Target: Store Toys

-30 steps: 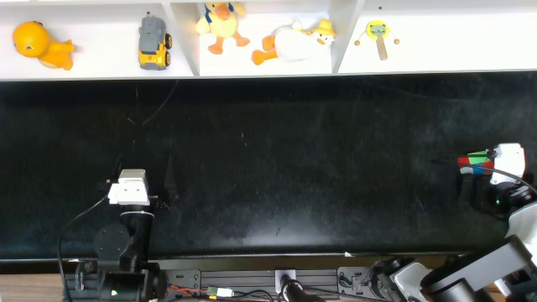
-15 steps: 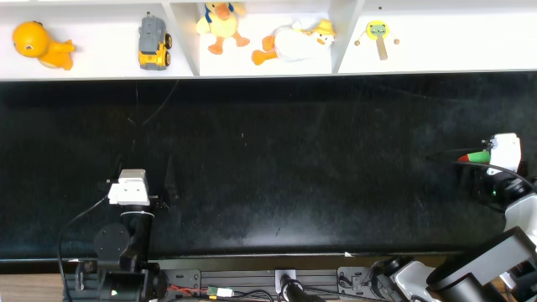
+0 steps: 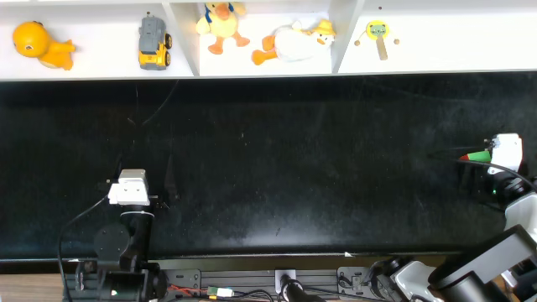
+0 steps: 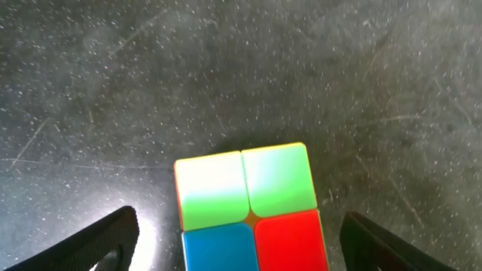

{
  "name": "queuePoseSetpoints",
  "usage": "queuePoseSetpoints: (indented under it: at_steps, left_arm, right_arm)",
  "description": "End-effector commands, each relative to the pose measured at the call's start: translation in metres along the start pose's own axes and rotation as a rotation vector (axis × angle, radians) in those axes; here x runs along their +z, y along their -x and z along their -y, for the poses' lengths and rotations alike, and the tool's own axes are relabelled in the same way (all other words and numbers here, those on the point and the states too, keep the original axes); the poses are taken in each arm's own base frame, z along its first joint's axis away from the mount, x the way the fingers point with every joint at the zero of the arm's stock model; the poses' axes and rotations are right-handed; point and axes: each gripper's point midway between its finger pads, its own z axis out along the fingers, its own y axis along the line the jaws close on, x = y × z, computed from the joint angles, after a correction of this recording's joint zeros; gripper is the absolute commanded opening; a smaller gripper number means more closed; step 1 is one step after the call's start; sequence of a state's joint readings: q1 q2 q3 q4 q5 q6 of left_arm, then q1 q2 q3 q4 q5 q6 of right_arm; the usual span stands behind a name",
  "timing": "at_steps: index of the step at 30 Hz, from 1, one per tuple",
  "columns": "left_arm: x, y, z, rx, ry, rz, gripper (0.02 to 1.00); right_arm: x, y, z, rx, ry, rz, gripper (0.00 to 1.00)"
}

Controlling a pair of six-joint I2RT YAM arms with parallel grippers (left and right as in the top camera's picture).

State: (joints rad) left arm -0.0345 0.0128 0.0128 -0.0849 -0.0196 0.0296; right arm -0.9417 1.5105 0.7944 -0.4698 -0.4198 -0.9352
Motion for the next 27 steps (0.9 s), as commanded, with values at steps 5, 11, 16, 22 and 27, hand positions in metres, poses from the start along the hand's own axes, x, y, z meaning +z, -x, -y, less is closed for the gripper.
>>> queuePoseSetpoints:
  at_steps: [5,11,16,22,27]
  left_arm:
    - [-0.0002,0.0002,-0.0018,0.015,0.008,0.006,0.998]
    - [-0.0002,0.0002,-0.0018,0.015,0.008,0.006,0.998]
    - [-0.0002,0.0002,-0.0018,0.015,0.008,0.006,0.998]
    - [-0.0002,0.0002,-0.0018,0.015,0.008,0.006,0.996]
    - [-0.0002,0.0002,-0.0018,0.015,0.008,0.006,0.998]
  right_arm:
    - [0.0034,-0.0056,0.0001,0.021,-0.001,-0.023,0.866]
    - [0.0052,-0.0077,-0.0003,0.025,0.003,-0.030,0.785]
    - [0.0052,-0.0080,-0.0002,0.025,0.003,-0.032,0.617]
    - [0.0050,-0.0087,0.0008,0.068,-0.005,-0.038,0.518]
    - [0.0056,-0.0059,-0.0006,0.065,-0.026,-0.061,0.487]
